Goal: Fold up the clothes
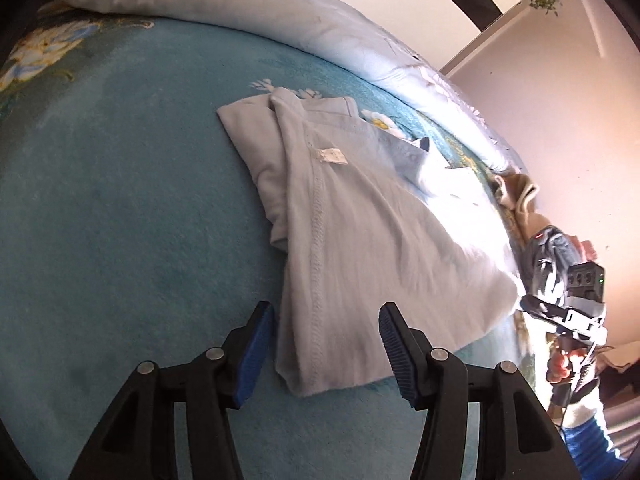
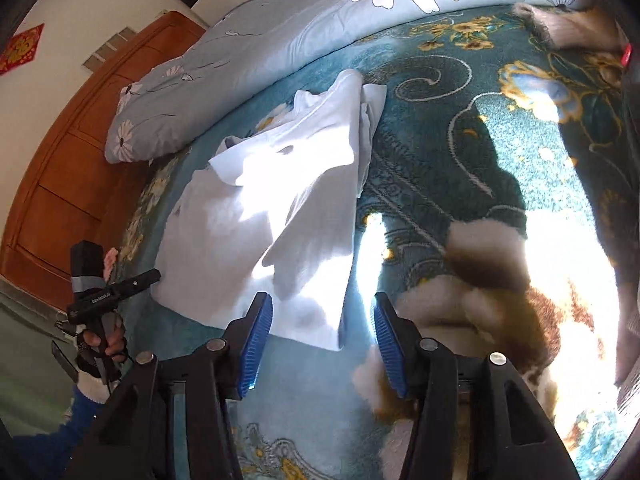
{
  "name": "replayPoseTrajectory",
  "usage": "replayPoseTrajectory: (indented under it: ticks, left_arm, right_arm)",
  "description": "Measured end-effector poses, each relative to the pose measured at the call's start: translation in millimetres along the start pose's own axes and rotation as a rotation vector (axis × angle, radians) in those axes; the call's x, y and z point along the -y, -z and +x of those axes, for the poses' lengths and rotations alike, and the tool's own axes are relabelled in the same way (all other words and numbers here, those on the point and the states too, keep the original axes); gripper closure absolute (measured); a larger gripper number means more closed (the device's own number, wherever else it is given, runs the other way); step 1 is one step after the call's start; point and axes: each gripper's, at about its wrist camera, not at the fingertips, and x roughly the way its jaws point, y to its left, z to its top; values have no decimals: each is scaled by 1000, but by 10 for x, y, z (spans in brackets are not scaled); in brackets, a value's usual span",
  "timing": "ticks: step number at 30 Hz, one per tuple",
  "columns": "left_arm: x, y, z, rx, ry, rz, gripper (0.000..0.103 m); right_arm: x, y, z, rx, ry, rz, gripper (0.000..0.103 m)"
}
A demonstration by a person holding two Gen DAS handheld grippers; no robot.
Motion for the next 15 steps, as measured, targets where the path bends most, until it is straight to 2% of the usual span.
replayPoseTrajectory:
  ticks: [1, 2, 3, 4, 5, 6, 7, 9, 12, 15]
  left_arm:
    - [7, 28, 1, -1, 3, -5, 45]
    - [29, 45, -14, 7, -8, -7, 46]
    - [48, 59, -29, 16, -16, -12, 46]
    - [56, 63, -37, 26, -13, -26, 51]
    - [60, 65, -34, 30, -6, -38, 71]
    - [65, 63, -36, 34, -8, -48, 82]
    - [70, 51, -66, 39, -34, -49, 99]
    - [64, 38, -180, 65, -39, -44, 99]
    - [62, 92, -291, 89, -93, -19, 99]
    - [-29, 162, -186, 56, -96, -27, 99]
  right_arm:
    - [-8, 25, 9, -7, -11, 1, 59]
    - [-22, 47, 29, -13, -2, -7, 67]
    - [-41, 61, 52, -16, 18, -12, 80]
    - [-45, 65, 62, -16, 26, -5, 86]
    - [-52, 67, 68, -15, 32, 1, 97]
    - [-67, 63, 48, -8, 27, 5, 98]
    - [-85, 58, 22, 1, 24, 7, 100]
    - [-146, 40, -108, 38, 46, -12, 101]
    - [-139, 44, -307, 78, 87, -43, 101]
    - [-8, 99, -213, 37, 111, -23, 101]
